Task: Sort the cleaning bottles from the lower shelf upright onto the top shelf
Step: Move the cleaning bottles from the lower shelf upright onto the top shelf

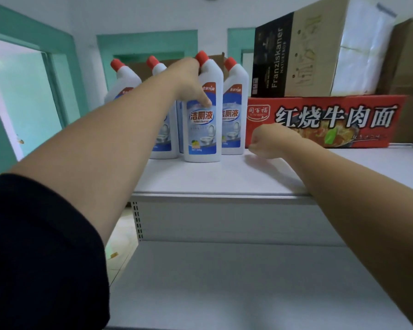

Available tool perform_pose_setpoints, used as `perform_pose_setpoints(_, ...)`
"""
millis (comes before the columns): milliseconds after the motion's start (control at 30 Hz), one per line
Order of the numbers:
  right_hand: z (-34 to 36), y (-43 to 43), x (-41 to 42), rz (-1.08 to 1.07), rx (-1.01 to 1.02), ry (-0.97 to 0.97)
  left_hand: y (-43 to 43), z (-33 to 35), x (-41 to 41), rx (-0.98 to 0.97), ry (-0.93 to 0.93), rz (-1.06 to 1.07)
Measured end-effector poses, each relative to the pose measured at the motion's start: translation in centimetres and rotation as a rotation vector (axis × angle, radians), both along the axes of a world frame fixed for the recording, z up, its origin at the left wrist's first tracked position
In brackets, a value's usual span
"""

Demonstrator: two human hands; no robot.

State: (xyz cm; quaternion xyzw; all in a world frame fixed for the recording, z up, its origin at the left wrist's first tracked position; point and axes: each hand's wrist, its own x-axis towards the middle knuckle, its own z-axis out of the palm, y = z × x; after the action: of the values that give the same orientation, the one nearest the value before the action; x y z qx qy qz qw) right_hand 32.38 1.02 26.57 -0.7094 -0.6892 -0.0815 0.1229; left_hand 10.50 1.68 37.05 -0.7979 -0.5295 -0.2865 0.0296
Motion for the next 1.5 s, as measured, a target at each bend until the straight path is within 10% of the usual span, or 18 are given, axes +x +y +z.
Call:
perform_pose_setpoints(967,-1.1,-6.9,-1.5,-0.116,-0.025,-0.023,-3.4,-9.5,0.5,0.004,-0.010,0.125)
perform_pose_setpoints(1133,-1.6,-11.7,-1.2,-0.175,-0.007,-0.046,-6.8,-11.5,3.8,-0.238,0.298,-0.075)
perform_pose_setpoints(1500,-1.7,-25.8,10.4,-0.429,0.029,-0.087,-17.1,-11.4,18.8,-0.229,0.220,-0.426)
